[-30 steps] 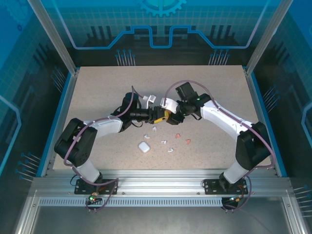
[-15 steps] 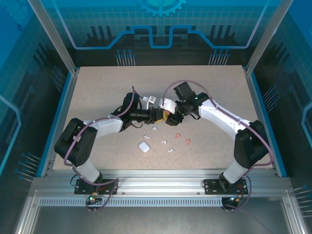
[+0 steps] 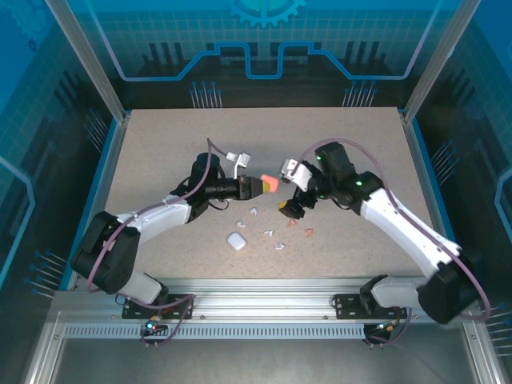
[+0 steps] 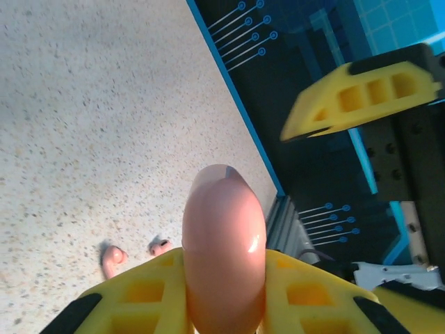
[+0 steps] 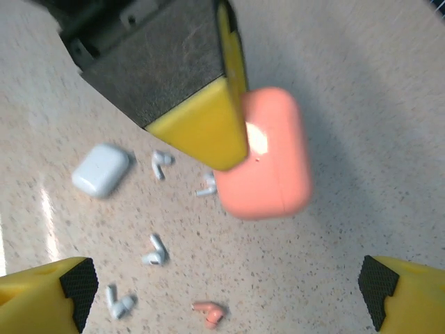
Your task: Insert wireless bluetooth earbuds into charging case
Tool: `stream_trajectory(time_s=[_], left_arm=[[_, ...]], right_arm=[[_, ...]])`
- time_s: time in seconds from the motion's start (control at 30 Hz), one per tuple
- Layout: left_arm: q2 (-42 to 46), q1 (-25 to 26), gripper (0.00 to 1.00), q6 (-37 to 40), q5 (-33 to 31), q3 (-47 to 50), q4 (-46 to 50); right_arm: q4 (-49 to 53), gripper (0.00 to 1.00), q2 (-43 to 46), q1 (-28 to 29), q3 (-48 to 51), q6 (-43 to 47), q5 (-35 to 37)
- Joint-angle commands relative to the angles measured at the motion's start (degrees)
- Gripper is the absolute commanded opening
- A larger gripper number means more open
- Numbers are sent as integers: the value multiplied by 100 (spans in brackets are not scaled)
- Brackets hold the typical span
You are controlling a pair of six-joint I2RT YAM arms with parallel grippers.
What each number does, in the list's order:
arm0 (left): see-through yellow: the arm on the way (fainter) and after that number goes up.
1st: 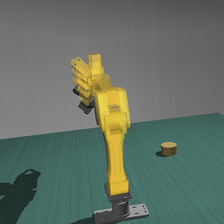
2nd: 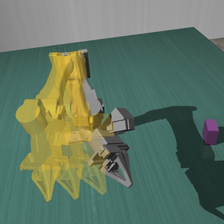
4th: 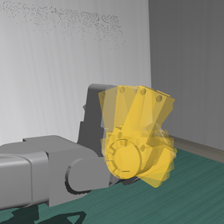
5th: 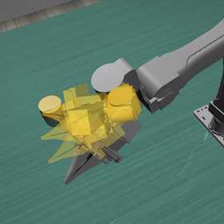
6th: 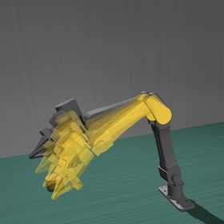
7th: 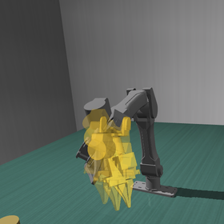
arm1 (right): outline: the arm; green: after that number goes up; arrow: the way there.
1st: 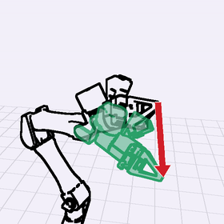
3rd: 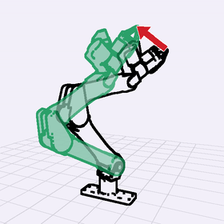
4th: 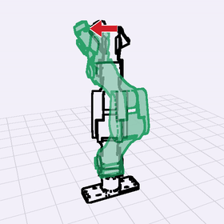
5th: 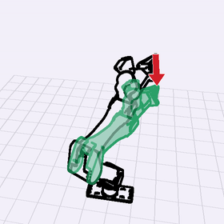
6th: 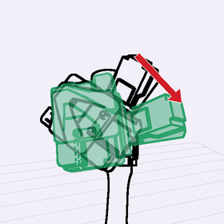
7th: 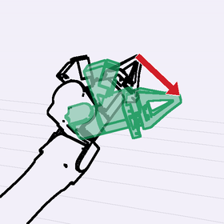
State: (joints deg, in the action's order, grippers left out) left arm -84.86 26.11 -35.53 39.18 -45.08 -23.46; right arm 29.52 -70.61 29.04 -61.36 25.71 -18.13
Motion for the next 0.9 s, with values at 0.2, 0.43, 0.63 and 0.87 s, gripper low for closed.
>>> stream_trajectory(time_s=[0.2,0.43,0.63,0.87], left_arm=[[1178,186,8,1570,-376,1103,-1745],[1684,368,3,2370,-182,1555,-2655],[1850,480,2,2717,-86,1801,-3215],[1928,508,1,2891,-44,1792,-3093]], right_arm=[[-1996,100,1639,-97,1522,-1730,-879],[-2858,100,1938,-4,2037,-2024,-866],[-3356,98,1630,79,1887,-2110,-1272],[-3097,94,981,321,1173,-1794,-1369]])
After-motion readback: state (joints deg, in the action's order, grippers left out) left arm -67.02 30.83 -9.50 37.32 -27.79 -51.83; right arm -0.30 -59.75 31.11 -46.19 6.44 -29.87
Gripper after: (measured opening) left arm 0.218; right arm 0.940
